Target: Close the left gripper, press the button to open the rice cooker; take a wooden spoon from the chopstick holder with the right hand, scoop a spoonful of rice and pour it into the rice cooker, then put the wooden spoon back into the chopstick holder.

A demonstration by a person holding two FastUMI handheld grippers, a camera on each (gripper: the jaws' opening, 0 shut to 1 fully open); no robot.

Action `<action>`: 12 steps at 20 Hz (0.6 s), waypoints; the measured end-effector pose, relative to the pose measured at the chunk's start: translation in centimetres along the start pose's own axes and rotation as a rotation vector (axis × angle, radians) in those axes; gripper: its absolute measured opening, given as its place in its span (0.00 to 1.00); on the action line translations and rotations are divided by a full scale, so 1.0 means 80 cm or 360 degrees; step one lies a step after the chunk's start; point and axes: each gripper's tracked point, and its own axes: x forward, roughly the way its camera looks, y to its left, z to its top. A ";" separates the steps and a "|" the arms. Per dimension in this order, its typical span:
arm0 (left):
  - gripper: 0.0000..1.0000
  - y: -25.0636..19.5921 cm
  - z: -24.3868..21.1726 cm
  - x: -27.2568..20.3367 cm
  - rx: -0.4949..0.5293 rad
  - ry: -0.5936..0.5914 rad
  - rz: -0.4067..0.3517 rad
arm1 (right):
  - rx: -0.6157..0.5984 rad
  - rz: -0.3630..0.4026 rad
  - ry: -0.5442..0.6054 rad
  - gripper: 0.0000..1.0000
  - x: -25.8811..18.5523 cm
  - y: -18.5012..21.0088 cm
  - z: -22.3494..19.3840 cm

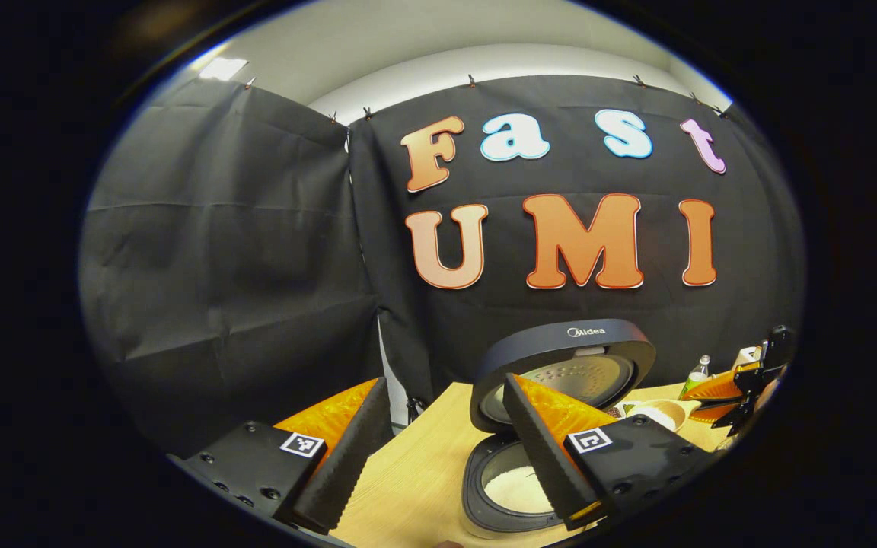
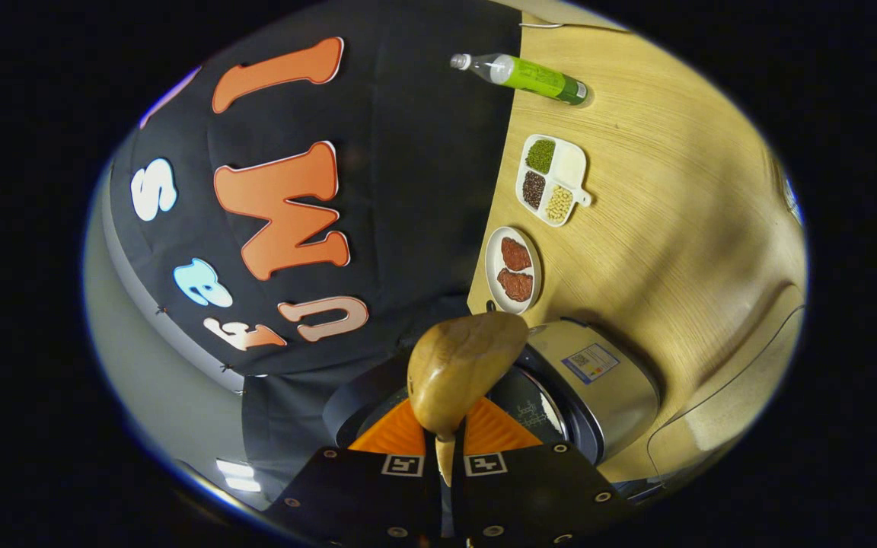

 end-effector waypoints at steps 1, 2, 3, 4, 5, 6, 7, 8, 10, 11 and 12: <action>1.00 0.003 -0.002 -0.001 0.0000 0.0004 0.0008 | -0.0043 -0.0019 -0.0014 0.05 0.006 0.002 -0.001; 1.00 0.006 -0.002 -0.001 0.0001 0.0007 0.0016 | -0.0101 -0.0044 -0.0034 0.05 0.011 0.001 -0.003; 1.00 0.009 -0.003 -0.001 0.0002 0.0009 0.0023 | -0.0163 -0.0069 -0.0048 0.05 0.018 0.000 -0.003; 1.00 0.011 -0.005 -0.002 0.0004 0.0014 0.0028 | -0.0229 -0.0088 -0.0062 0.05 0.022 0.002 -0.005; 1.00 0.013 -0.006 -0.003 0.0008 0.0013 0.0034 | -0.0285 -0.0105 -0.0080 0.05 0.026 0.003 -0.005; 1.00 0.015 -0.006 -0.002 0.0015 0.0015 0.0036 | -0.0344 -0.0121 -0.0094 0.05 0.029 0.005 -0.009; 1.00 0.018 -0.007 -0.003 0.0025 0.0012 0.0044 | -0.0404 -0.0142 -0.0115 0.05 0.033 0.005 -0.009; 1.00 0.021 -0.008 -0.004 0.0034 0.0012 0.0049 | -0.0464 -0.0164 -0.0134 0.05 0.035 0.005 -0.010; 1.00 0.025 -0.009 -0.006 0.0045 0.0011 0.0059 | -0.0580 -0.0203 -0.0164 0.05 0.041 0.005 -0.012; 1.00 0.026 -0.010 -0.007 0.0047 0.0014 0.0061 | -0.0636 -0.0217 -0.0178 0.05 0.043 0.006 -0.013; 0.94 0.028 -0.012 -0.008 0.0049 0.0017 0.0065 | -0.0701 -0.0227 -0.0192 0.05 0.044 0.009 -0.017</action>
